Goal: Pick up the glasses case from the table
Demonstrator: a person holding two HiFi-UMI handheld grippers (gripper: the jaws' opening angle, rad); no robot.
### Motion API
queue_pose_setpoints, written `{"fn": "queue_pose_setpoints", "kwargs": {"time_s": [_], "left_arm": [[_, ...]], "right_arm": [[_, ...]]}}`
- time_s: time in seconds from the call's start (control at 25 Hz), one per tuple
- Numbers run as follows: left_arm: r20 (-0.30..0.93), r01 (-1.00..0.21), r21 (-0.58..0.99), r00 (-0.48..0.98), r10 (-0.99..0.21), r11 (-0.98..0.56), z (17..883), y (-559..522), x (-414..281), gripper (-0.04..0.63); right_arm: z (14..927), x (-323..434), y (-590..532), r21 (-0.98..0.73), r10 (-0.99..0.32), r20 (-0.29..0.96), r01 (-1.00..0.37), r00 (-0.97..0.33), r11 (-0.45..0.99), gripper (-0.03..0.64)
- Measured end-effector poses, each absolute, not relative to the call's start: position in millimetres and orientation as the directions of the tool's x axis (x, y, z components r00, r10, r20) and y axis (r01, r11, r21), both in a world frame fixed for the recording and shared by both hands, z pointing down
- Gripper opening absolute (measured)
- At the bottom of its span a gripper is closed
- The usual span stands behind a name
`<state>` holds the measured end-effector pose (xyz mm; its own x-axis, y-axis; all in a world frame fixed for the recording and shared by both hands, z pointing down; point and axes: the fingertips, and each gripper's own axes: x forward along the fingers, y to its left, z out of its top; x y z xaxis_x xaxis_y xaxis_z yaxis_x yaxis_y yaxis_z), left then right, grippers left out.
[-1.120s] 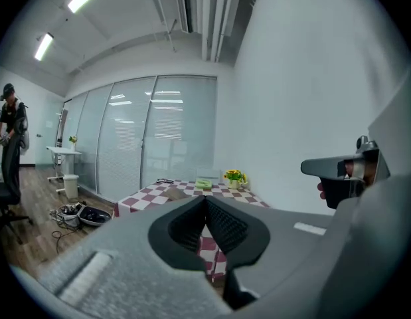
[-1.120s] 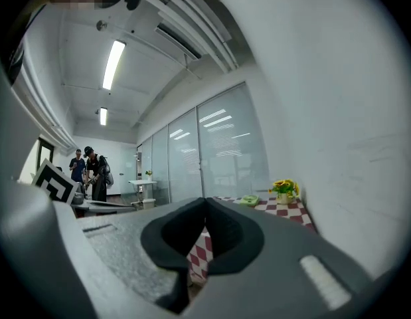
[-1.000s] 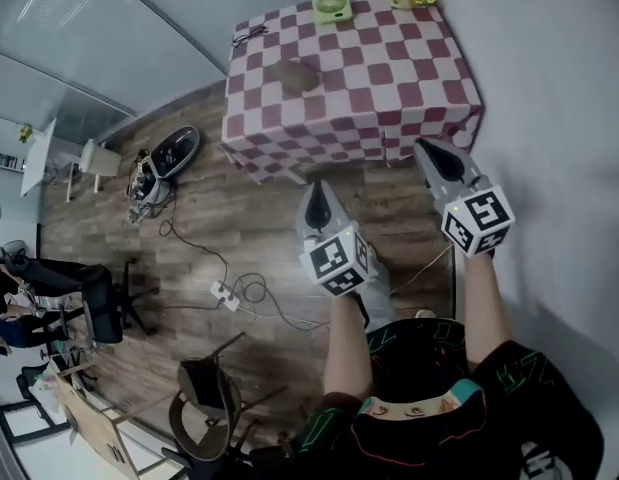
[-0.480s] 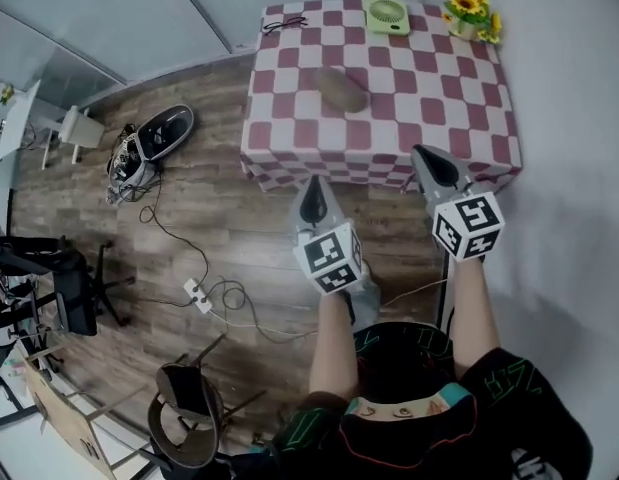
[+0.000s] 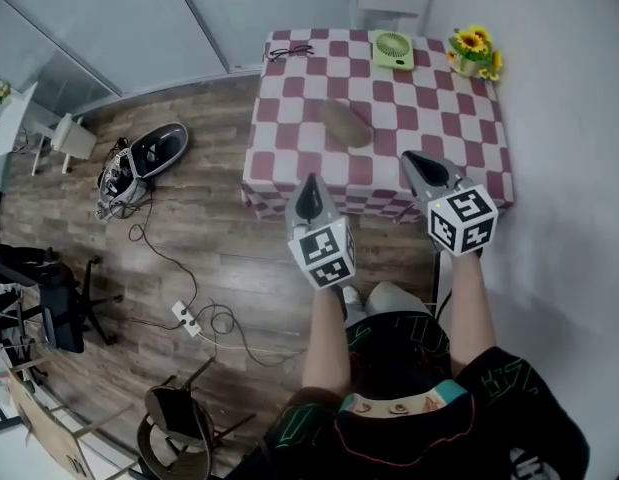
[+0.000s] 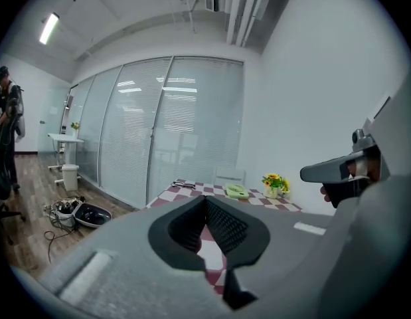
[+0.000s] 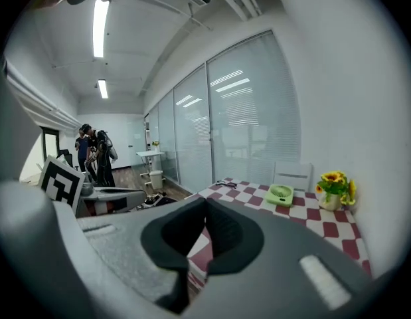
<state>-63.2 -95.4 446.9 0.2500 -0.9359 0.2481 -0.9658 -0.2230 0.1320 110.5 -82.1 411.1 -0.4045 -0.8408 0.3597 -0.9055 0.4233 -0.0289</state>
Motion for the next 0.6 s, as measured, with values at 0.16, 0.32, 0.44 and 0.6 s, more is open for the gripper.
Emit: {"fn": "queue_pose_setpoints", "kwargs": {"time_s": [0.16, 0.32, 0.44, 0.6], "left_arm": [[0.237, -0.967, 0.109, 0.252, -0.938, -0.232, 436.8, -122.3, -59.0, 0.008], [0.238, -0.969, 0.07, 0.248, -0.939, -0.238, 431.3, -141.7, -58.3, 0.008], [0.235, -0.975, 0.073, 0.222, -0.946, -0.211, 431.3, -161.5, -62.0, 0.008], [0.263, -0.979, 0.067, 0.203, -0.943, -0.191, 445.3, -176.3, -56.4, 0.008]], "right_arm": [[396.1, 108.0, -108.0, -0.015, -0.834, 0.341, -0.89, -0.434, 0.456, 0.004], [389.4, 111.5, -128.9, -0.024, -0.833, 0.321, -0.883, -0.45, 0.468, 0.003], [390.5, 109.8, -147.8, -0.013, -0.827, 0.319, -0.874, -0.463, 0.485, 0.003], [408.2, 119.9, -168.5, -0.036, -0.812, 0.349, -0.873, -0.468, 0.487, 0.004]]}}
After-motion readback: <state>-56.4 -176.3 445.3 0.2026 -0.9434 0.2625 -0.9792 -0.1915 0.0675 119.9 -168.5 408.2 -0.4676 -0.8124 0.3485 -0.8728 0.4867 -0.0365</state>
